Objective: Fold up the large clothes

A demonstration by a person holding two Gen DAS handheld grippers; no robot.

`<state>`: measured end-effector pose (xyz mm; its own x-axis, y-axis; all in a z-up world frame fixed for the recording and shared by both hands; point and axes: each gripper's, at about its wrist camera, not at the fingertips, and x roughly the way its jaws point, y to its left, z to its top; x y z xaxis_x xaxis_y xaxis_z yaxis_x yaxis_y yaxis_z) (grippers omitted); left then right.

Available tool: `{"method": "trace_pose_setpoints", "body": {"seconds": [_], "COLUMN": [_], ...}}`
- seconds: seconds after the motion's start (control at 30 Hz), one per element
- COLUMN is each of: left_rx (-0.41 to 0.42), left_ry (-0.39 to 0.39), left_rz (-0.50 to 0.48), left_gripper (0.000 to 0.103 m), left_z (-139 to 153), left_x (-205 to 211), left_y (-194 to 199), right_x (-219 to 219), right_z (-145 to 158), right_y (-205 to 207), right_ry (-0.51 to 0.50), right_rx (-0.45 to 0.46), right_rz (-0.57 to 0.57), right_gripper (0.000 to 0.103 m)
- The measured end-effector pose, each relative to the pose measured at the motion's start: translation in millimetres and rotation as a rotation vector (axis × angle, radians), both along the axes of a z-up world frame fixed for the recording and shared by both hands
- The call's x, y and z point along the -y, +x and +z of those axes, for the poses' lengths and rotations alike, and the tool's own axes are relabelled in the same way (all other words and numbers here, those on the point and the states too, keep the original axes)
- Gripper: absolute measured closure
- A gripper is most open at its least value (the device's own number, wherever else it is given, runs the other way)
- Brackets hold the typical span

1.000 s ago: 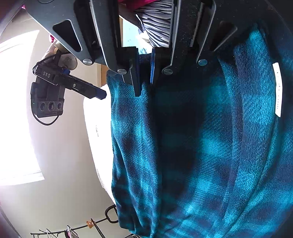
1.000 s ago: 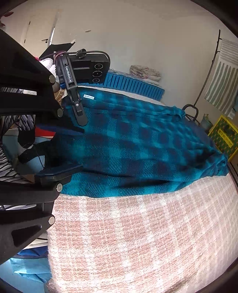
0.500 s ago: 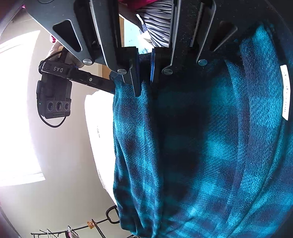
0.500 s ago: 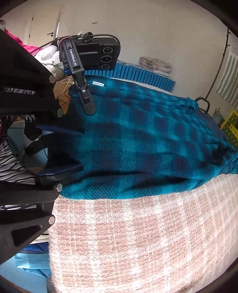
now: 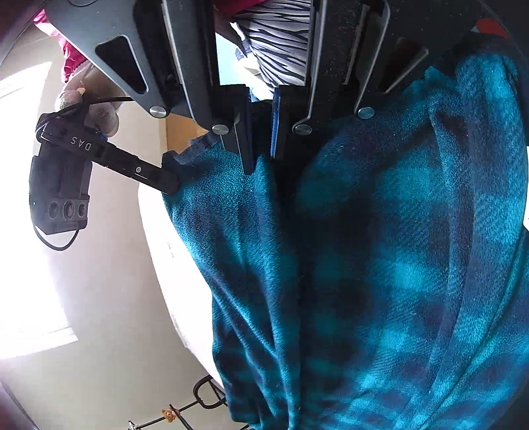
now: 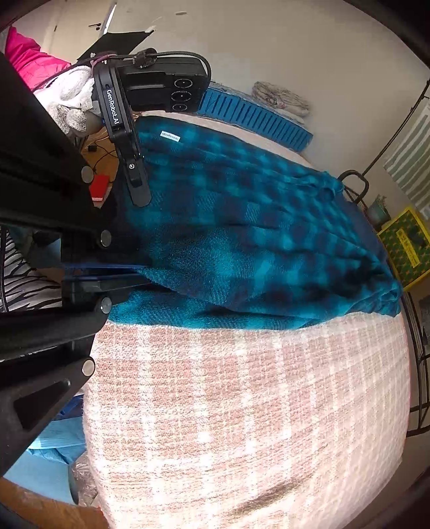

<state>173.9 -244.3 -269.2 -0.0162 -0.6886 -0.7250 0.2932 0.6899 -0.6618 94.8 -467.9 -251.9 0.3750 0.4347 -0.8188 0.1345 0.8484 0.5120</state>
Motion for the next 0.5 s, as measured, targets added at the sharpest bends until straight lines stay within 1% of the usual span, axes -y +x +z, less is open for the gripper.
{"method": "trace_pose_setpoints", "body": {"seconds": [0.03,0.07,0.13,0.17,0.23,0.27,0.3,0.37,0.4,0.43,0.47,0.5], "left_rx": [0.014,0.031,0.074,0.109,0.182,0.221,0.261,0.332,0.364,0.398,0.432,0.466], "left_ry": [0.022,0.028,0.056,0.073,0.11,0.13,0.149,0.156,0.154,0.152,0.156,0.159], "left_rz": [-0.007,-0.012,-0.02,-0.027,-0.045,-0.05,-0.044,-0.034,-0.038,-0.052,-0.073,-0.102], "left_gripper": [0.096,0.096,0.096,0.096,0.096,0.096,0.096,0.095,0.091,0.089,0.084,0.083], "left_z": [-3.3,-2.6,7.5,15.5,32.7,41.4,50.3,67.7,75.9,82.7,87.2,90.7], "left_x": [2.2,3.2,2.5,1.1,1.2,0.7,-0.2,0.5,-1.4,4.5,9.0,17.8], "left_y": [-1.5,-2.5,-4.0,-7.2,-13.6,-17.4,-21.4,-28.7,-30.7,-36.7,-44.3,-51.5], "right_x": [-1.5,-1.2,2.4,4.7,11.2,15.3,19.8,30.2,36.5,42.7,47.1,51.8], "right_z": [-12.9,-22.9,-27.3,-24.8,-15.5,-10.2,-5.2,4.2,8.3,11.8,15.5,19.3], "right_y": [1.3,1.3,-1.4,-2.6,-7.7,-11.6,-15.8,-24.8,-29.9,-34.9,-37.9,-41.3], "right_ry": [0.005,0.017,0.062,0.079,0.103,0.108,0.109,0.108,0.112,0.115,0.112,0.101], "right_rx": [-0.028,-0.041,-0.032,-0.023,0.009,0.029,0.045,0.079,0.097,0.113,0.127,0.14], "right_rz": [0.0,0.001,-0.01,-0.008,-0.005,-0.01,-0.017,-0.044,-0.062,-0.081,-0.098,-0.115], "right_gripper": [0.103,0.103,0.099,0.098,0.089,0.081,0.076,0.075,0.075,0.075,0.075,0.075]}}
